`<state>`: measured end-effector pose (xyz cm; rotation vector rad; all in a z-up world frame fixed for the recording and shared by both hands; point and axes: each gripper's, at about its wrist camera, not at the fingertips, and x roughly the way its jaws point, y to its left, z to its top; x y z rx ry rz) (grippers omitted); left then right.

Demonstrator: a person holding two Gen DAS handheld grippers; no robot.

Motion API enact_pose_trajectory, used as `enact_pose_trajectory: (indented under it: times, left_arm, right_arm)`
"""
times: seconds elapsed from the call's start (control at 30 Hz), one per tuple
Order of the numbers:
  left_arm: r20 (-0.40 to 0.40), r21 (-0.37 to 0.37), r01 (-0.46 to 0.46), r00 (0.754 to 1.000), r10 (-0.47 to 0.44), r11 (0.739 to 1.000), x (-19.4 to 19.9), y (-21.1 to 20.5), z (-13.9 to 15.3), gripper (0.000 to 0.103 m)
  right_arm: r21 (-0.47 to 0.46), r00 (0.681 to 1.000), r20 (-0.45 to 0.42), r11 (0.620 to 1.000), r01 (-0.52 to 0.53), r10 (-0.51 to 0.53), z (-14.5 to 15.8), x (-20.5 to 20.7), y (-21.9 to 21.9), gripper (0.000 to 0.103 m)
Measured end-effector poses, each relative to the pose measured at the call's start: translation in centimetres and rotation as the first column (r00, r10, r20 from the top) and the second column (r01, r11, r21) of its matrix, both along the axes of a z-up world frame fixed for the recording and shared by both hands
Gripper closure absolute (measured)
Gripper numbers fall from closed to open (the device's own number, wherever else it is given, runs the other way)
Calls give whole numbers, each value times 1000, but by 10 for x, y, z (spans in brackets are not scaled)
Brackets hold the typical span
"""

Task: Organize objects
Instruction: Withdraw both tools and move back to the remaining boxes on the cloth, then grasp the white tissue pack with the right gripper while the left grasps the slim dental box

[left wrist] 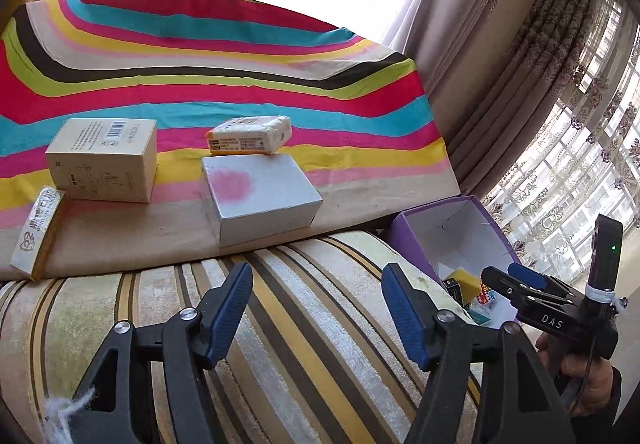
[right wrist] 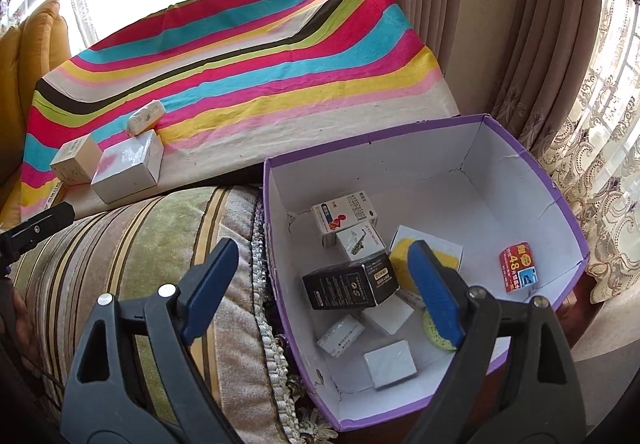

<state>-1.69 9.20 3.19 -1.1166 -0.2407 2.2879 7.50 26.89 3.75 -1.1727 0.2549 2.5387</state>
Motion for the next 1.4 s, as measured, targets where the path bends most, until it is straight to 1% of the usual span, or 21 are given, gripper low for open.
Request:
enact_pose_trajectory:
  times: [0.17,0.33,0.5,0.63,0.73,0.87,1.0,1.07,1.17,1.27,1.33,1.4]
  left_arm:
    - [-10,11,-80,997,80,997,-2,-29,1,34]
    - [-18,25,-154,988,154,988,-3,-58,2,34]
    - [-17,33,-235,972,236,971,-5,-90,3,33]
    - [-4,15,-299,954,299,954,-11,-113,2,33]
    - [-8,-30,-341,940,341,940,-17,-126,1,33]
    - [2,-89,-369,929,371,925,-29,-138,-2,33]
    - [2,-171,-370,927,376,913,-42,-140,-6,33]
    - [20,-213,-349,932,362,912,-51,-139,-11,33]
    - [43,-275,-327,935,352,904,-64,-137,-19,33]
    - [66,-307,-311,936,346,900,-75,-137,-26,33]
    - [71,-328,-311,934,351,892,-81,-138,-30,33]
    - [76,-345,-304,934,349,888,-85,-138,-34,34]
  right_arm:
    - [5,998,1,998,-57,57,2,-14,-22,14]
    - [3,994,10,994,-113,113,1,-30,-44,13]
    - [8,988,19,988,-153,153,1,-44,-55,13]
    - [10,982,21,983,-185,185,3,-58,-63,13]
    - [20,976,22,976,-219,218,5,-70,-70,13]
    - [30,964,27,964,-266,265,6,-90,-80,13]
    - [53,950,32,949,-312,310,8,-111,-88,13]
    - [67,941,37,939,-337,335,10,-123,-91,13]
    - [77,925,40,922,-379,377,13,-143,-95,13]
    - [86,910,34,906,-414,413,17,-164,-99,11]
    - [91,899,39,894,-438,437,18,-179,-102,10]
    - [100,882,46,876,-471,469,18,-194,-107,10]
